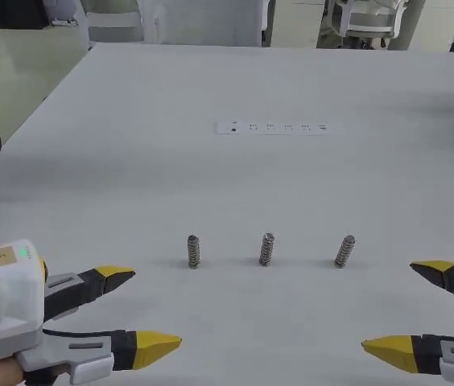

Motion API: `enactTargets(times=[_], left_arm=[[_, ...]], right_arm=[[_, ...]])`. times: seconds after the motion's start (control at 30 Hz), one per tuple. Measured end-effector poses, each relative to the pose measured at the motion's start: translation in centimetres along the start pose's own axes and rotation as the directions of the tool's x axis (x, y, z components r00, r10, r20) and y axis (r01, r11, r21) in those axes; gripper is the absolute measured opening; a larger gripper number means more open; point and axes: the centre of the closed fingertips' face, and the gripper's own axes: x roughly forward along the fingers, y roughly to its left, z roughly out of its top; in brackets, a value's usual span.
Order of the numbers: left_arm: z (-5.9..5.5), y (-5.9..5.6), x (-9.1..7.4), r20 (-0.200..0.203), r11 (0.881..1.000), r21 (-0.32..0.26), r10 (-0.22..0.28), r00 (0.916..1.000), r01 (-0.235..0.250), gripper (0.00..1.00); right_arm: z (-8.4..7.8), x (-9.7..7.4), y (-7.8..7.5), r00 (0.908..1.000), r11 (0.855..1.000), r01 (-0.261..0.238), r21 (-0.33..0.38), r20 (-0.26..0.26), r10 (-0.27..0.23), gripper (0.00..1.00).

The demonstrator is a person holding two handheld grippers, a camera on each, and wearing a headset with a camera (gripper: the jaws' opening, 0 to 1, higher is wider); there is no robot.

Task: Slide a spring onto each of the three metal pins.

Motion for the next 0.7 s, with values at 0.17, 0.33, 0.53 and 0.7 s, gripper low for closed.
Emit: enactTargets(times=[0.17,0.33,0.53,0.7], left_arm=[[0.05,0.08,-0.06,0.004,1.000,-0.002,0.006,1.0000,-0.006,0.68],[0.09,0.18,-0.09,0.006,1.000,-0.002,0.011,0.9999,-0.011,0.68],[0.13,0.30,-0.12,0.010,1.000,-0.007,0.019,0.9998,-0.019,0.68],[0.17,0.38,-0.14,0.011,1.000,-0.007,0.022,0.9997,-0.022,0.68]], right_arm=[[-0.04,-0.04,0.07,1.0000,1.000,0.001,0.002,0.001,-0.001,0.86],[-0.02,-0.02,0.06,1.0000,1.000,0.002,0.004,0.001,-0.002,0.86],[-0.05,0.01,0.09,1.0000,1.000,0.002,0.006,0.000,-0.002,0.86],[-0.14,0.01,0.04,1.0000,1.000,0.003,0.010,-0.003,-0.003,0.85]])
